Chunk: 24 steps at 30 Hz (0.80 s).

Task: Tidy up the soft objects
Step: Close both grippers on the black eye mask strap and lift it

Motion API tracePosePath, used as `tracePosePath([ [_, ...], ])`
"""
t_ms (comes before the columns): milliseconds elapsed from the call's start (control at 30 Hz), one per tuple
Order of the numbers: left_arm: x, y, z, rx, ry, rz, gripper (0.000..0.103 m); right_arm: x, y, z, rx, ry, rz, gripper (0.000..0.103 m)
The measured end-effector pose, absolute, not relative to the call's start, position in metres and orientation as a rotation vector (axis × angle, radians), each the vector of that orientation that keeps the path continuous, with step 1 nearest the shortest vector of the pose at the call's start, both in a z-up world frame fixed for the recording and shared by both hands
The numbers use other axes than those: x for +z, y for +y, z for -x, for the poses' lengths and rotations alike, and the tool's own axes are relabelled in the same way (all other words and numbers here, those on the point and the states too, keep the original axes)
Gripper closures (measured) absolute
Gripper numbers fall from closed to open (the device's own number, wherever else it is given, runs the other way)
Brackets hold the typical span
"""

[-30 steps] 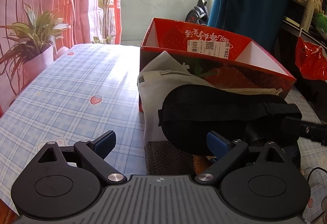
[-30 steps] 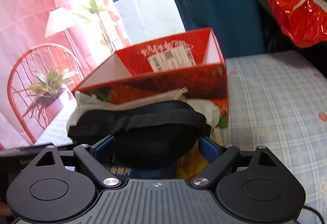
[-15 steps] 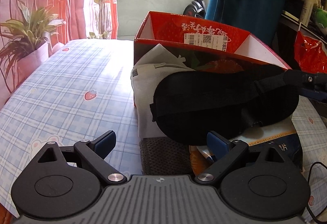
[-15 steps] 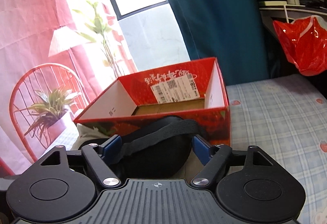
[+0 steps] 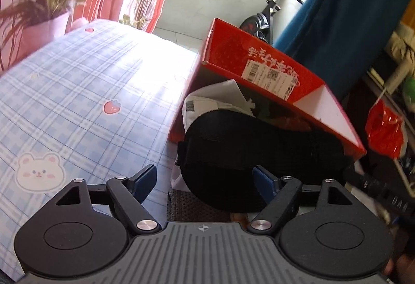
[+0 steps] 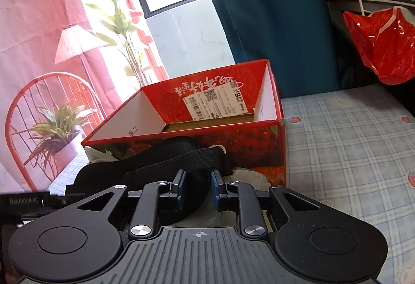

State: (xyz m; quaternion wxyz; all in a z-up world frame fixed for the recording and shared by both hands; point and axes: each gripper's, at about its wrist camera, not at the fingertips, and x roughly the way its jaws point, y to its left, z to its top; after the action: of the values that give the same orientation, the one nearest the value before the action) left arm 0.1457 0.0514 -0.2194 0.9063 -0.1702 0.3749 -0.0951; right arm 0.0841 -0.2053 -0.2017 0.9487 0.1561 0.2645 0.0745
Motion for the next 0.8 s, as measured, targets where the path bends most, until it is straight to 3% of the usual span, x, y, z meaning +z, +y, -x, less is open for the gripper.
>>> tracePosePath([
  [133, -0.220, 0.053, -0.154, -0.243, 0.785, 0.387, 0.042, -0.205, -0.206, -0.086, 0.169, 0.544, -0.332, 0.081],
  [367, -0.223, 0.055, -0.161, -0.250, 0.781, 0.408, 0.042, -0.212, -0.208, -0.094, 0.201, 0.555, -0.361, 0.074],
  [500, -0.222, 0.054, -0.161, -0.253, 0.772, 0.389, 0.048, -0.213, -0.212, -0.099, 0.215, 0.549, -0.389, 0.071],
  [633, -0.222, 0.053, -0.162, -0.252, 0.766, 0.373, 0.048, -0.217, -0.218, -0.109, 0.245, 0.570, -0.462, 0.057],
  [800, -0.224, 0.049, -0.168, -0.238, 0.759, 0.335, 0.047, -0.219, -0.220, -0.116, 0.251, 0.564, -0.506, 0.053],
])
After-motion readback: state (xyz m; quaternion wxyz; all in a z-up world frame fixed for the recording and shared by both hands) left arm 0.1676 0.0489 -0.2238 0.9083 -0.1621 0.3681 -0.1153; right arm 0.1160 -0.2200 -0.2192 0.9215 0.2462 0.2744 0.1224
